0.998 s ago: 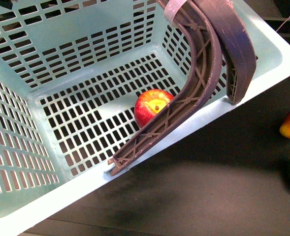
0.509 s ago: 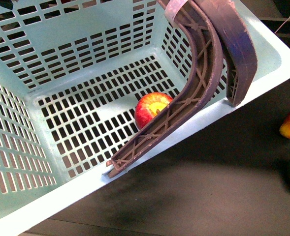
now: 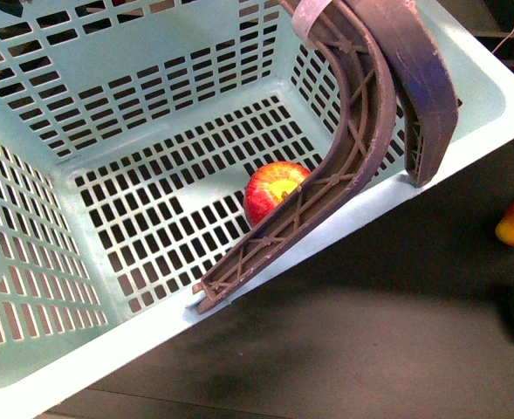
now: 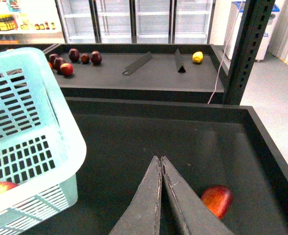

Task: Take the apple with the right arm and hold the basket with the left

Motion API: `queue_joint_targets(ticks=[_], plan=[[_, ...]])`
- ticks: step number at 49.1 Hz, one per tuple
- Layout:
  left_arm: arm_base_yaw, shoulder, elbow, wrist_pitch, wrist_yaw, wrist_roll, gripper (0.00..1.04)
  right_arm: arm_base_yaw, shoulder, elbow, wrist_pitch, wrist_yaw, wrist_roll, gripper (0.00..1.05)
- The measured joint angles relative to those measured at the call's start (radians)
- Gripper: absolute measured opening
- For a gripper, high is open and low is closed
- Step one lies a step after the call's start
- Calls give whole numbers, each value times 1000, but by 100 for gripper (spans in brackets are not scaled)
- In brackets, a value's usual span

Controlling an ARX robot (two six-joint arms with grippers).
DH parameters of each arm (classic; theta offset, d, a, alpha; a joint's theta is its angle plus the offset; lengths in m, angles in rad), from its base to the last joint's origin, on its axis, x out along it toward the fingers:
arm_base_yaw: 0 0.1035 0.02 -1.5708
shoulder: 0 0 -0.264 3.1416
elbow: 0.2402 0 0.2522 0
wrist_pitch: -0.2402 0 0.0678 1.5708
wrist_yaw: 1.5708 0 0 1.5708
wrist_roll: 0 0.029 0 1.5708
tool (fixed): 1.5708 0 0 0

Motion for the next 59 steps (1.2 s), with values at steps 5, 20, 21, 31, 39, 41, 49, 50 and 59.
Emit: queue_joint_targets(ticks=[5, 20, 21, 31, 39, 41, 49, 50, 59], plan=[[0, 0, 0, 0, -1, 0, 19, 0, -20, -23, 19, -1, 0, 2], [0, 0, 0, 0, 0, 0, 19, 0, -154, -23, -106, -1, 0, 2], [0, 0, 0, 0, 0, 0, 19, 0, -158, -23, -110, -1, 0, 2], [0, 0, 0, 0, 0, 0, 19, 0, -225, -23, -175, -1, 0, 2], [0, 0, 0, 0, 0, 0, 19, 0, -274, -23, -225, -1, 0, 2], [0, 0, 0, 0, 0, 0, 19, 0, -286, -23, -238, -1, 0, 2], [0, 0, 0, 0, 0, 0, 19, 0, -379, -23, -354, -2, 0, 2], [0, 0, 0, 0, 1, 0, 19, 0, -422, -23, -407, -2, 0, 2], [0, 0, 0, 0, -1, 1, 19, 0, -484, -23, -442, 0, 0, 2]])
